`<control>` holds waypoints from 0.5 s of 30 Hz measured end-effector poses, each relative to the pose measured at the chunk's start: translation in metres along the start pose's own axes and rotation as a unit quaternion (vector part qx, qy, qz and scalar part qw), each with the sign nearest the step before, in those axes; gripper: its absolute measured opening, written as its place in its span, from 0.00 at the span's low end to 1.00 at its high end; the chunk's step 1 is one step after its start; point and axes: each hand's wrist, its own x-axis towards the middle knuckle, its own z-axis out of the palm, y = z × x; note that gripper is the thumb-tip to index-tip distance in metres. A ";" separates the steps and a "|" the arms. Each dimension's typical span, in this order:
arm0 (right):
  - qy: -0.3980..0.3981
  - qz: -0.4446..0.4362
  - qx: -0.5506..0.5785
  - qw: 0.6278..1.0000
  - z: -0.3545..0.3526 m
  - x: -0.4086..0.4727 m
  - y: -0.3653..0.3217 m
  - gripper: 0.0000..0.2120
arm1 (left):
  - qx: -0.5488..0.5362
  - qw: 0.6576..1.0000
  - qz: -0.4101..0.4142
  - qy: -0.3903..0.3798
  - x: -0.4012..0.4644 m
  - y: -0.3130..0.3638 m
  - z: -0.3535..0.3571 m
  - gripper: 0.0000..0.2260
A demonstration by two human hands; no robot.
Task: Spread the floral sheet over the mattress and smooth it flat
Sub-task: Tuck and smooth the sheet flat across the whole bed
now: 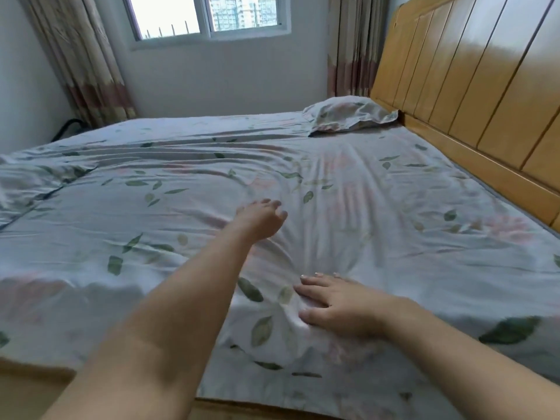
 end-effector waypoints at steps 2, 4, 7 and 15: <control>-0.064 0.037 0.070 0.995 -0.026 0.004 -0.003 0.22 | 0.022 0.999 -0.002 -0.032 0.005 0.002 0.040 0.27; -0.057 0.072 0.142 0.986 -0.059 0.023 -0.005 0.12 | 0.021 0.999 -0.022 -0.032 -0.003 -0.005 0.064 0.31; 0.110 0.089 0.118 0.983 -0.104 0.084 -0.006 0.12 | 0.001 0.999 -0.023 -0.047 -0.038 -0.030 0.074 0.34; 0.152 0.070 -0.100 0.981 -0.008 0.191 -0.032 0.30 | 0.028 0.989 0.055 -0.134 -0.165 -0.086 0.027 0.31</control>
